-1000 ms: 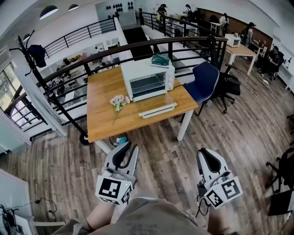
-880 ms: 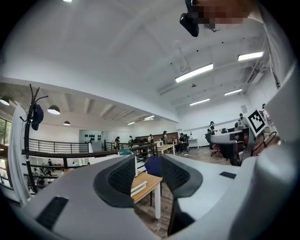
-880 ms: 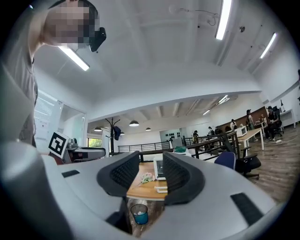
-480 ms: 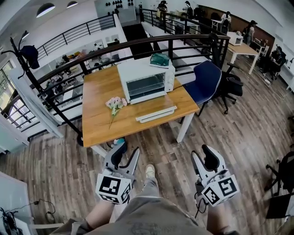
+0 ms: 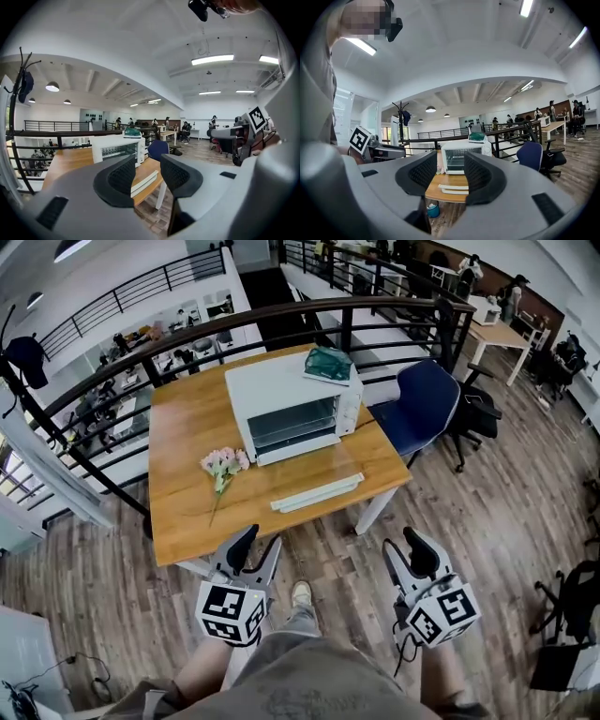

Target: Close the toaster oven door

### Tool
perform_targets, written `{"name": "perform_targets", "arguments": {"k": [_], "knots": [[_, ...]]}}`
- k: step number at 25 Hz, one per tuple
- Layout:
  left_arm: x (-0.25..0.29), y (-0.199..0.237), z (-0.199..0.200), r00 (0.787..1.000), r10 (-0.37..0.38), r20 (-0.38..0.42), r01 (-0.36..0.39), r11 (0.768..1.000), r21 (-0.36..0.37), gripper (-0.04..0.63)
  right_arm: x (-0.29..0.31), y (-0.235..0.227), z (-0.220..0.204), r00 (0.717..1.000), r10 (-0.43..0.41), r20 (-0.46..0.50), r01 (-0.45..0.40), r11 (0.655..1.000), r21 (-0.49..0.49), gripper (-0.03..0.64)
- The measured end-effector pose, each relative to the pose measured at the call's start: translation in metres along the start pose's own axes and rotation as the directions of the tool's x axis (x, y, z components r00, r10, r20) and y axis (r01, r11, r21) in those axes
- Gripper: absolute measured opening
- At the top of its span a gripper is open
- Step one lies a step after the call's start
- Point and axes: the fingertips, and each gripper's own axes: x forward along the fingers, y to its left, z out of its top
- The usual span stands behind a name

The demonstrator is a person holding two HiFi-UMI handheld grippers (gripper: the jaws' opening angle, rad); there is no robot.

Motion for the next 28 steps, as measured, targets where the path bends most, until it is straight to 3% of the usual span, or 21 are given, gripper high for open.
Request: {"name": "perform_targets", "arguments": {"k": [9,13,21,25,28], "knots": [[0.088,0.071,-0.060,0.982,-0.020,-0.186,0.020,1.000,-0.005,0.172,0.125,-0.048,-0.050,0.982,-0.047,-0.184,0.052,0.998,0.020,0.184],[0.116,0.096,-0.091,0.970,-0.031,-0.243,0.018,0.998,-0.057,0.172,0.163,-0.069,-0.085,0.959,-0.066,-0.274,0.080,0.996,0.040,0.184],[0.148,0.118,-0.148,0.941,-0.035,-0.336,-0.001,0.994,-0.106,0.184,0.199,-0.109,-0.160,0.896,-0.096,-0.433,0.140,0.988,0.071,0.184],[0.157,0.126,-0.173,0.932,-0.010,-0.362,-0.044,0.989,-0.141,0.184,0.211,-0.124,-0.188,0.872,-0.089,-0.481,0.146,0.986,0.082,0.184],[0.163,0.129,-0.196,0.913,-0.001,-0.409,-0.069,0.985,-0.158,0.184,0.221,-0.134,-0.205,0.859,-0.073,-0.506,0.139,0.986,0.093,0.184]]}}
